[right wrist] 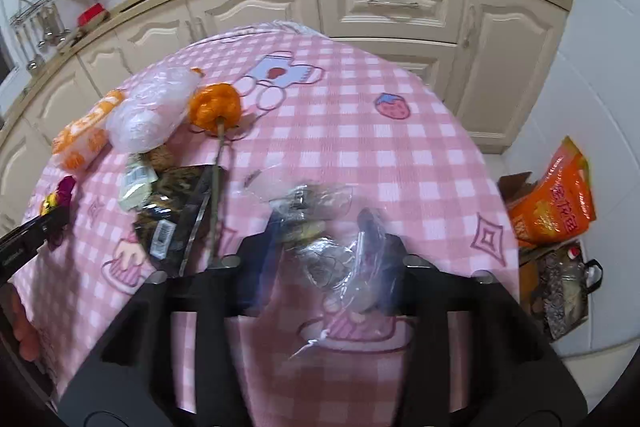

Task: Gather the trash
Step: 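Grasp the clear plastic bag with the right gripper while the left grasps the magenta wrapper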

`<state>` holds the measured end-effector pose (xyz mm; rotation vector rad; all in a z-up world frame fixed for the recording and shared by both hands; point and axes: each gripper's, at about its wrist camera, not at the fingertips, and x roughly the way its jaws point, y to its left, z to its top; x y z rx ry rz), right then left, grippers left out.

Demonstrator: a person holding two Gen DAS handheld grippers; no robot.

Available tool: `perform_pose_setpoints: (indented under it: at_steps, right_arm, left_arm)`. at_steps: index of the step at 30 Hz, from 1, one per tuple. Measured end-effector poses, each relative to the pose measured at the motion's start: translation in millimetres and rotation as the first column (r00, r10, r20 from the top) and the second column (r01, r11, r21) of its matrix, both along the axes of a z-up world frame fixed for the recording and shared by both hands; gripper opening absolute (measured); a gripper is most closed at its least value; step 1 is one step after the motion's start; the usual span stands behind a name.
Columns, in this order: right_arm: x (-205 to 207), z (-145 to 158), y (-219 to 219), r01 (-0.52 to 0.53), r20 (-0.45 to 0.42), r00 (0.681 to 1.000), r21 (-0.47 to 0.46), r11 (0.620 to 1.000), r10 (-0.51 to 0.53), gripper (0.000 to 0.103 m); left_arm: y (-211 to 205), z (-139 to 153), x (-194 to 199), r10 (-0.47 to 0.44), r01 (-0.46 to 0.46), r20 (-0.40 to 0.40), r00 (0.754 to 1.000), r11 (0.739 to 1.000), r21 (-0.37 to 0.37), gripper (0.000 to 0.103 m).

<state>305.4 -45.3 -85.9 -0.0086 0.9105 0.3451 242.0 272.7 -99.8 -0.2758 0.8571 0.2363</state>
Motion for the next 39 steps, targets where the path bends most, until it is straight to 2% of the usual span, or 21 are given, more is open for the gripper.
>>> perform_pose_setpoints:
  at_steps: [7,14,24,31,39]
  right_arm:
    - [-20.7,3.1,-6.9,-0.001,-0.005,1.000,0.010,1.000,0.001,0.037]
    - [-48.6,11.2,-23.1,0.015,0.003,1.000,0.016,1.000,-0.015,0.038]
    - [-89.6,19.6,-68.1,0.093,0.005,0.996,0.060,0.994,-0.093,0.038]
    - [-118.2,15.7,-110.0,0.177,-0.010,0.984,0.084,0.981,-0.177,0.038]
    - [-142.8,3.5,-159.6,0.286,-0.039,0.958,0.104,0.952,-0.284,0.039]
  left_arm:
    - [-16.2,11.9,-12.4,-0.018,0.017,0.021,1.000,0.998,0.053,0.040]
    - [-37.5,25.5,-28.6,-0.032,0.030,0.040,0.999,0.998,0.051,0.040]
    - [-100.5,40.7,-52.0,-0.158,0.154,0.069,0.985,0.986,0.060,0.040]
    - [-165.5,44.9,-67.4,-0.301,0.296,0.076,0.950,0.952,0.076,0.040]
    - [-246.4,46.2,-81.5,-0.469,0.462,0.076,0.880,0.882,0.089,0.040]
